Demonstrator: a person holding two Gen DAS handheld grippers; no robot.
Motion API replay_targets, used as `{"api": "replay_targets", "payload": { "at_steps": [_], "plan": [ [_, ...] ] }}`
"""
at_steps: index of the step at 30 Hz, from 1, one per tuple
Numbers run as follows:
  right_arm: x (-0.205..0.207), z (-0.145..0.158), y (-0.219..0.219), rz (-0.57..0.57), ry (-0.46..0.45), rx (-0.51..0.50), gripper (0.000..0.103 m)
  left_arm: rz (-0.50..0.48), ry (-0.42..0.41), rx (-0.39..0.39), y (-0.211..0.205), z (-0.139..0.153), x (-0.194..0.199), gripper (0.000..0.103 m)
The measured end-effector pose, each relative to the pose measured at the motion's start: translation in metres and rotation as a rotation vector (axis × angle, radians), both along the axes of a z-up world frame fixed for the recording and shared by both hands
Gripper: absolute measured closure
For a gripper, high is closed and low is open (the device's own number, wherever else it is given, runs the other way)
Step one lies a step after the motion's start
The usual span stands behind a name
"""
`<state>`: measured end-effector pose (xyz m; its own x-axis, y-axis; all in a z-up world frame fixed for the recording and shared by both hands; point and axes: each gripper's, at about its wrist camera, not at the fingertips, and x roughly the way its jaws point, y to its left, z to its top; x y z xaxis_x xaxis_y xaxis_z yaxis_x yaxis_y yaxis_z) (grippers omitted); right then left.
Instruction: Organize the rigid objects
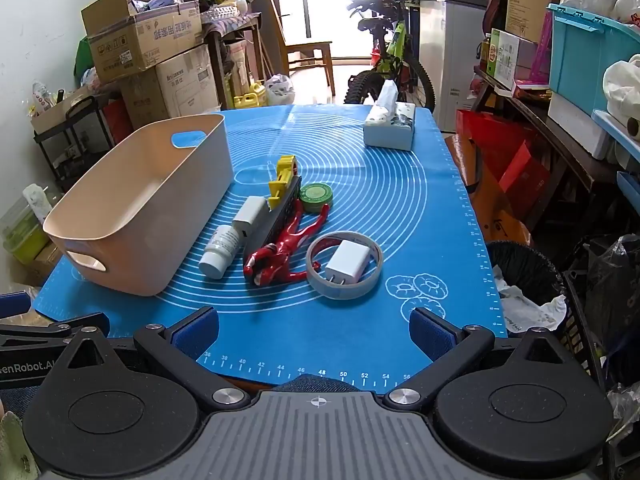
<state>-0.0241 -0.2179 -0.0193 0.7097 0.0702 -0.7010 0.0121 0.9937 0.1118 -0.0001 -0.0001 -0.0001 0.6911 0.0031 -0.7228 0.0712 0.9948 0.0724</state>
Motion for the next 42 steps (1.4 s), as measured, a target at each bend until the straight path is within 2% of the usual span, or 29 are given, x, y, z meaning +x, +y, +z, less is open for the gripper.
{"api": "replay_targets", "payload": {
  "at_steps": [42],
  "plan": [
    [0.0011, -0.0009, 0.0007, 0.000, 0.001, 0.003, 0.002, -0.001, 0.004, 0.004, -0.0026, -0.0037, 0.0014, 0.000]
  ]
}}
